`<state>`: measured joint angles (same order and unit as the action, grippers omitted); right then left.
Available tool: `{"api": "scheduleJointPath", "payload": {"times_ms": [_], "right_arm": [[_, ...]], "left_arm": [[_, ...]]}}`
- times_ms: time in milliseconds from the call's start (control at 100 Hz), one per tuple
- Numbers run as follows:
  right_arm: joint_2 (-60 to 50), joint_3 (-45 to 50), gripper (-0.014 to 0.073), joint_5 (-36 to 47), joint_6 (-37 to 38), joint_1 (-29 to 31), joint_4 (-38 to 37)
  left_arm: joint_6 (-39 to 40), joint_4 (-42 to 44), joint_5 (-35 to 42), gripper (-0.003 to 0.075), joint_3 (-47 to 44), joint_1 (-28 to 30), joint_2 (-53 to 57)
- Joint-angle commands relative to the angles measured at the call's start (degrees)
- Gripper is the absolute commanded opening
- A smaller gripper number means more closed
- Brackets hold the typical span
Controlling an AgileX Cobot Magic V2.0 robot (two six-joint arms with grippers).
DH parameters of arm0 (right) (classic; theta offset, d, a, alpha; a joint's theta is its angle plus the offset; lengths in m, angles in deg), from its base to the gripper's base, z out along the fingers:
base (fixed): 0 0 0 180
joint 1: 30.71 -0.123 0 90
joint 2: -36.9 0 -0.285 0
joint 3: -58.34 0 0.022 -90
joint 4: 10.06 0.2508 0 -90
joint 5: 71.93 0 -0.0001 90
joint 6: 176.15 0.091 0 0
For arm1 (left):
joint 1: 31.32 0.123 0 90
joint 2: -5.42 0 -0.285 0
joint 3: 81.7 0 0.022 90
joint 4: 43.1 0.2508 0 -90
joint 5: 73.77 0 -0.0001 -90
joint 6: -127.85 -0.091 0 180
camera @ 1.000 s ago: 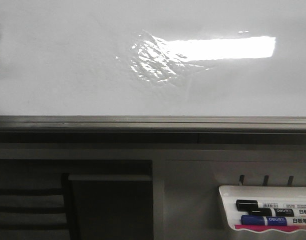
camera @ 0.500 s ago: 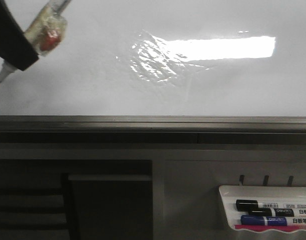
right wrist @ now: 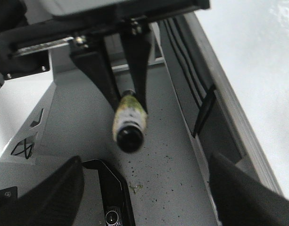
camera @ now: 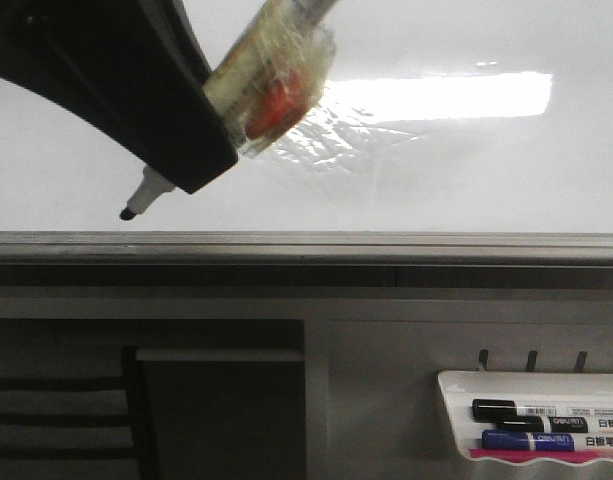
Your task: Write number 7 on whiteboard
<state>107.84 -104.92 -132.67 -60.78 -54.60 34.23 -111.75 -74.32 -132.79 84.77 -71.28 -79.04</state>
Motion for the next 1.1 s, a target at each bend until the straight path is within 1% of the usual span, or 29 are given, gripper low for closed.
{"api": "scheduleJointPath", "payload": {"times_ms": [0,110,210,330,650,700,870,1090], "right_arm": [[1.01,-3.79,0.0477,1.64,-0.25,-2.85,1.66],[3.42,-6.06,0.0449,1.63,2.37,-5.79,-1.54],[5.55,-7.69,0.0415,1.63,3.63,-7.18,-4.34],[7.89,-8.63,0.0414,1.74,3.63,-7.53,-4.34],[11.26,-8.99,0.0408,7.15,3.63,-10.47,-4.50],[11.29,-8.98,0.0382,7.13,3.63,-10.93,-4.75],[11.88,-8.98,0.0251,7.26,3.63,-11.20,-5.26],[11.88,-8.98,0.0158,7.72,3.63,-11.20,-5.16]], "left_arm": [[2.17,-2.61,1.39,-0.0020,1.89,-0.57,1.68],[4.33,-2.35,1.39,-0.0020,1.89,-0.57,1.68],[7.03,0.94,0.54,-0.0020,2.18,-0.65,1.68],[10.07,5.19,-0.40,-0.0020,3.07,-0.80,1.38],[10.53,5.76,-0.40,-0.0020,4.00,-0.80,1.38],[10.53,5.76,-0.40,-0.0020,4.00,-0.80,1.38],[10.53,5.76,-0.40,-0.0020,4.00,-0.80,1.38],[10.53,5.76,-0.40,-0.0020,4.00,-0.80,1.38]]}}
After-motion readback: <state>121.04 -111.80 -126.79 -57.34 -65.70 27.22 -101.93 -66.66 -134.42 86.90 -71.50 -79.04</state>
